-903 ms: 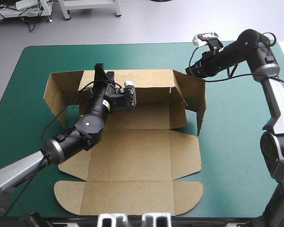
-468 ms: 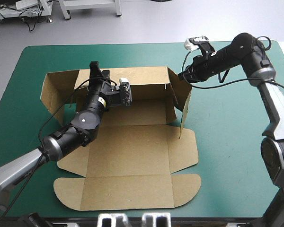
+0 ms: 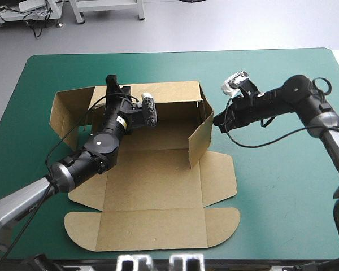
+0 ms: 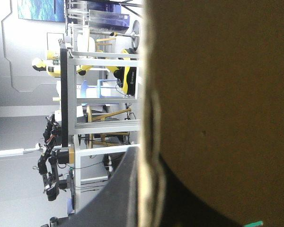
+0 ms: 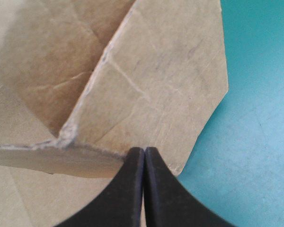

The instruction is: Fold the box

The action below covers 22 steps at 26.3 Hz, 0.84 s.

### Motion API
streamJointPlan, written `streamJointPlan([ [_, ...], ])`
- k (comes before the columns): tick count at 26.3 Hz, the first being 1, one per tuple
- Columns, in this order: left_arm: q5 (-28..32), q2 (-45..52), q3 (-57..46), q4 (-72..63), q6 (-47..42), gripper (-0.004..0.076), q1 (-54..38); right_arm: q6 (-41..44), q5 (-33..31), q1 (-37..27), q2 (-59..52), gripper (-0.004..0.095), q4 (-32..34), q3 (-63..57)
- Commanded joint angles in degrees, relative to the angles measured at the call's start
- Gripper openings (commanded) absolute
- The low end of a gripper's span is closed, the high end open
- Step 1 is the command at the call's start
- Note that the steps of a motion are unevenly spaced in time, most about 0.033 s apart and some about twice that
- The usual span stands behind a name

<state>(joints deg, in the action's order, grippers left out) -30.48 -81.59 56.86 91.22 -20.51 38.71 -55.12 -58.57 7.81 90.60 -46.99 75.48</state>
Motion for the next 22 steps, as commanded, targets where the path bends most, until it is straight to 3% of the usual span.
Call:
streamJointPlan([
  [1,0.5,2.0,1.5,0.0,-0.1,-0.001,-0.1,-8.7,9.8,0.0,-6.0,-0.0024,-9.0,-6.1],
  [8,1.6,2.0,1.5,-4.1,2.9,-0.001,-0.1,-32.0,20.7,1.4,-8.8,-0.0016,-27.0,-21.5],
  [12,1.6,2.0,1.5,-5.9,5.0,-0.001,-0.1,-51.1,26.7,5.2,-10.4,-0.0017,-44.0,-30.2],
  [14,1.7,2.0,1.5,-6.2,5.1,-0.001,-0.1,-56.5,27.2,6.0,-10.4,-0.0017,-48.5,-31.8],
  [19,1.6,2.0,1.5,-7.0,6.0,-0.001,-0.1,-58.4,26.4,6.5,-11.6,-0.0016,-49.6,-32.0],
  [21,1.6,2.0,1.5,-10.0,9.4,-0.001,-0.1,-58.3,26.5,6.3,-13.5,0.0058,-45.5,-31.0],
  [22,1.9,2.0,1.5,-11.1,10.4,-0.001,-0.1,-55.4,26.5,6.3,-14.9,0.0207,-41.8,-30.4],
])
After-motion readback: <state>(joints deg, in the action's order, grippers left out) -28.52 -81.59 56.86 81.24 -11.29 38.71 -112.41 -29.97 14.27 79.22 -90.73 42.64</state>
